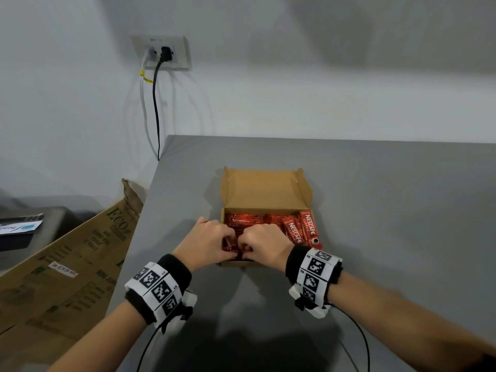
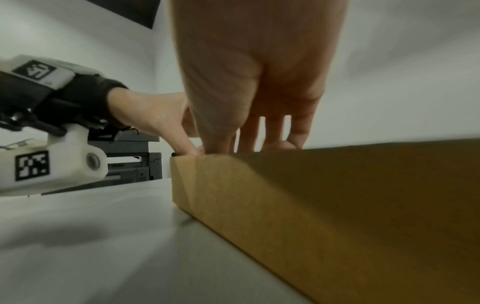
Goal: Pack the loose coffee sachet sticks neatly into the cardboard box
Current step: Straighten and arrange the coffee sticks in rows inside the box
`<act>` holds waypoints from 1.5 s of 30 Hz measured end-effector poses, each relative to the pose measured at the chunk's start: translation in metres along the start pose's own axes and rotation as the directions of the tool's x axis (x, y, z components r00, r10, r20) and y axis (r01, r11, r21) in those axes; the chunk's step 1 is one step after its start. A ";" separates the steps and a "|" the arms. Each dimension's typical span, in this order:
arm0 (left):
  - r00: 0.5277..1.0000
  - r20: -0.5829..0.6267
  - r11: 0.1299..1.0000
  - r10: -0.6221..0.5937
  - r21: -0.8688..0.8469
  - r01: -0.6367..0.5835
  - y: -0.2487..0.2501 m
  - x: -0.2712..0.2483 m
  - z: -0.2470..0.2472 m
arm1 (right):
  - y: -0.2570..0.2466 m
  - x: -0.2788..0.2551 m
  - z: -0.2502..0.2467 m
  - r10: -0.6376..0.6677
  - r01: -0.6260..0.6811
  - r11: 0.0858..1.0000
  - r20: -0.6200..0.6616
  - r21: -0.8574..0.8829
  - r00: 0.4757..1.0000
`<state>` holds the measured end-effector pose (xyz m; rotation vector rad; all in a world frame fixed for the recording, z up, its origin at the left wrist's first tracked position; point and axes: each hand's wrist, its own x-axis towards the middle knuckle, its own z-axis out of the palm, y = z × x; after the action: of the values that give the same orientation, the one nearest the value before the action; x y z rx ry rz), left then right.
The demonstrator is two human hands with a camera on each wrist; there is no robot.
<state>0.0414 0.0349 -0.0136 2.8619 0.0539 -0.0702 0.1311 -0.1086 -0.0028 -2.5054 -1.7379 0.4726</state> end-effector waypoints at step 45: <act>0.999 0.036 0.992 -0.041 0.118 0.036 0.010 0.009 0.008 | 0.037 -0.036 -0.024 0.430 -0.368 0.869 -0.141 0.330 0.892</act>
<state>0.0504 0.0235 -0.0194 2.9760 0.1003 -0.1406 0.1594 -0.1525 0.0195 -2.5746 -0.9823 0.4281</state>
